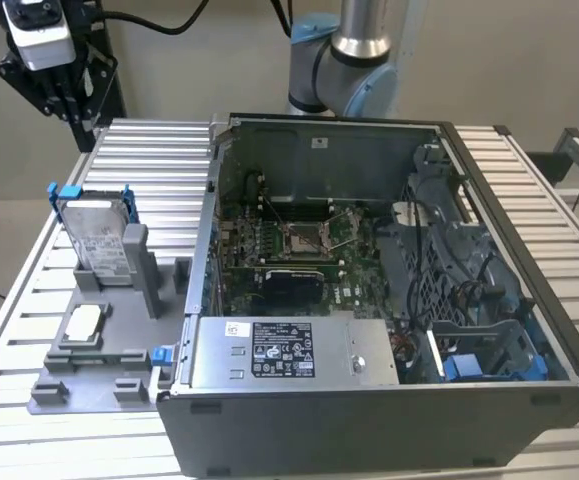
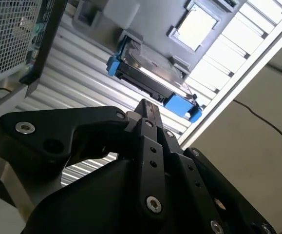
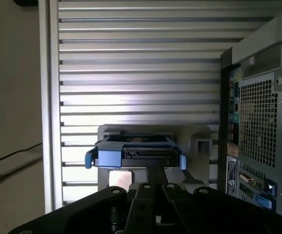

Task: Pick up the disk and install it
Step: 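Reach for the disk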

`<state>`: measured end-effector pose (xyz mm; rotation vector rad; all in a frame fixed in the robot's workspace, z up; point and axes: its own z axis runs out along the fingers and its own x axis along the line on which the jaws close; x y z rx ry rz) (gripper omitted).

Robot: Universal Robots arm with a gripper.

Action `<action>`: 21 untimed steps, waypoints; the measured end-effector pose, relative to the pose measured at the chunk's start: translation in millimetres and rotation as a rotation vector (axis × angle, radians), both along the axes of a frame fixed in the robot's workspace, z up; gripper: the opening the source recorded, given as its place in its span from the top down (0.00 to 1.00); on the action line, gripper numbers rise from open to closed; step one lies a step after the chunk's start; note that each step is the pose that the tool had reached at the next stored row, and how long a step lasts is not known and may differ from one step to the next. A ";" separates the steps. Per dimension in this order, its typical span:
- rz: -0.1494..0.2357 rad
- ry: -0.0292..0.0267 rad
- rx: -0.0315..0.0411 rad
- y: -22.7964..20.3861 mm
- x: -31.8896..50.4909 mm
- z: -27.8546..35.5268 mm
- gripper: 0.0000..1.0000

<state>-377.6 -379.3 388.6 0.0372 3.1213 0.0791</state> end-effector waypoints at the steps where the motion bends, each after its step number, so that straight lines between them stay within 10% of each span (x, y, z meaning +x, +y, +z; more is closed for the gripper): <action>1: 0.001 0.0000 0.0000 0.0 -3.7 -0.1 1.00; 13: 0.011 0.0000 0.0019 -0.3 -39.1 -1.2 1.00; 21: 0.013 -0.0001 0.0025 -0.3 -40.5 -1.5 1.00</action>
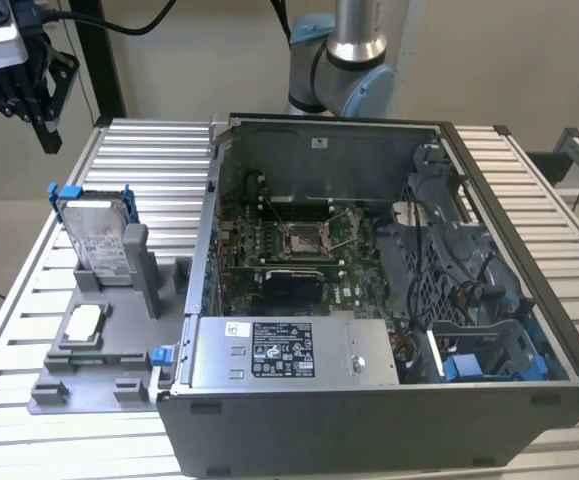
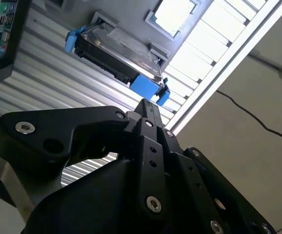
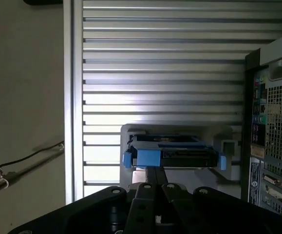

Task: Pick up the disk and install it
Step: 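Reach for the disk, then pick up the disk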

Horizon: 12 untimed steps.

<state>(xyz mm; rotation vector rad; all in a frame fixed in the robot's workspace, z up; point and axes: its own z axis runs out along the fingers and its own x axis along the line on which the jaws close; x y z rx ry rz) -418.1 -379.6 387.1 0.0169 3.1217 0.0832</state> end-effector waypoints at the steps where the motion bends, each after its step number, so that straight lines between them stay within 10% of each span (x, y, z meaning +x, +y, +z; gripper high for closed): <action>1: 0.000 0.0000 0.0000 0.0 0.0 0.0 1.00; 12: 0.028 0.0000 0.0000 0.0 -0.1 0.0 1.00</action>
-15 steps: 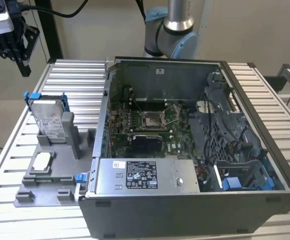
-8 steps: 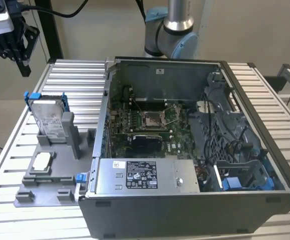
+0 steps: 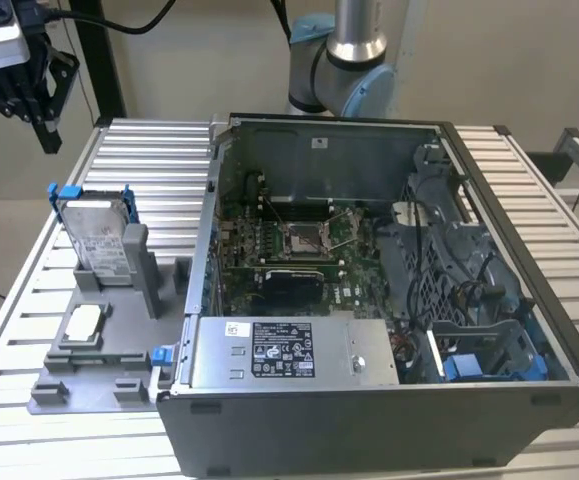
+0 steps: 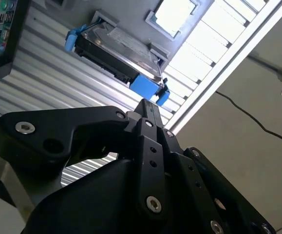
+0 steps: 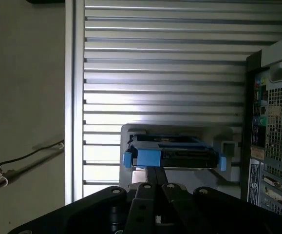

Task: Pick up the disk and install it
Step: 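Pick up the disk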

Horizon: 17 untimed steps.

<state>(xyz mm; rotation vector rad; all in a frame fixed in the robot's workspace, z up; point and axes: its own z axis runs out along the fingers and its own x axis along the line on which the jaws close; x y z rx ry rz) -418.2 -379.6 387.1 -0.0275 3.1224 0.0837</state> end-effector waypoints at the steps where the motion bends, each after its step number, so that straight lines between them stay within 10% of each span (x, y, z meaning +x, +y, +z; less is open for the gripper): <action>1: 0.015 -0.0001 0.0000 0.0 0.0 0.0 1.00; 17: 0.306 -0.0001 0.0000 0.0 0.1 0.0 1.00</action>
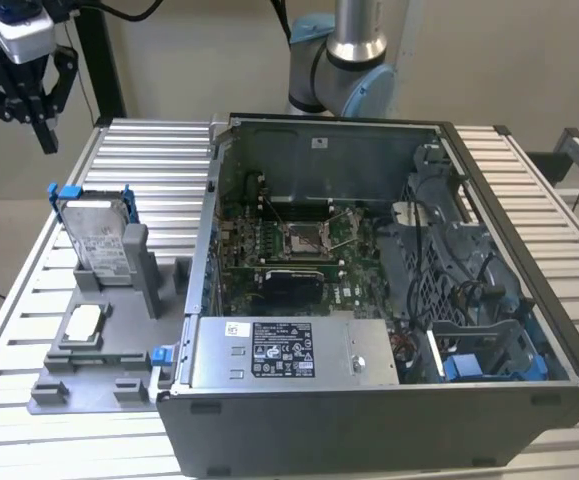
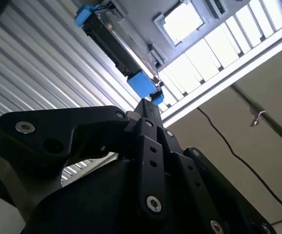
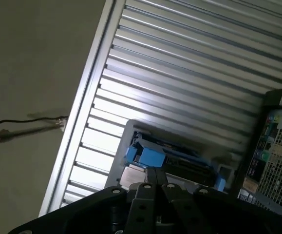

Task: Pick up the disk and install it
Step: 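Pick up the disk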

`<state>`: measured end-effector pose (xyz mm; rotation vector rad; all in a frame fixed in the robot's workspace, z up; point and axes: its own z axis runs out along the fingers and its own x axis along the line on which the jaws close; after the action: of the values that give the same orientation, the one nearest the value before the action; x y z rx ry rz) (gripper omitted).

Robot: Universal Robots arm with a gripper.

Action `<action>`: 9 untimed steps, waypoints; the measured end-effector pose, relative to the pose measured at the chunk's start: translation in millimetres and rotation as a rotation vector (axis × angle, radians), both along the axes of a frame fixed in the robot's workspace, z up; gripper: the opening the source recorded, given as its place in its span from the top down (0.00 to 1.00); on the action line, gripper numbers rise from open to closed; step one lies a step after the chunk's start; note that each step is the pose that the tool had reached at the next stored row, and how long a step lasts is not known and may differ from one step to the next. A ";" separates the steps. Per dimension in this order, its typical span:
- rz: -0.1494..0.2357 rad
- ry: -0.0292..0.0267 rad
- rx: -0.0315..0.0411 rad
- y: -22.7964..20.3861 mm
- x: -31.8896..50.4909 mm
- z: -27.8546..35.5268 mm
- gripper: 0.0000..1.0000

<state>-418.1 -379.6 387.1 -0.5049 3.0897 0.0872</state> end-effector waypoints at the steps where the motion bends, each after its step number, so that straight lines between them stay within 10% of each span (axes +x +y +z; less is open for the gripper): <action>1: 0.019 0.0000 0.0000 0.0 0.0 0.0 1.00; 9: 0.164 0.0001 0.0000 0.0 0.0 0.0 1.00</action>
<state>-418.1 -379.6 387.1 -0.7567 3.0427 0.0883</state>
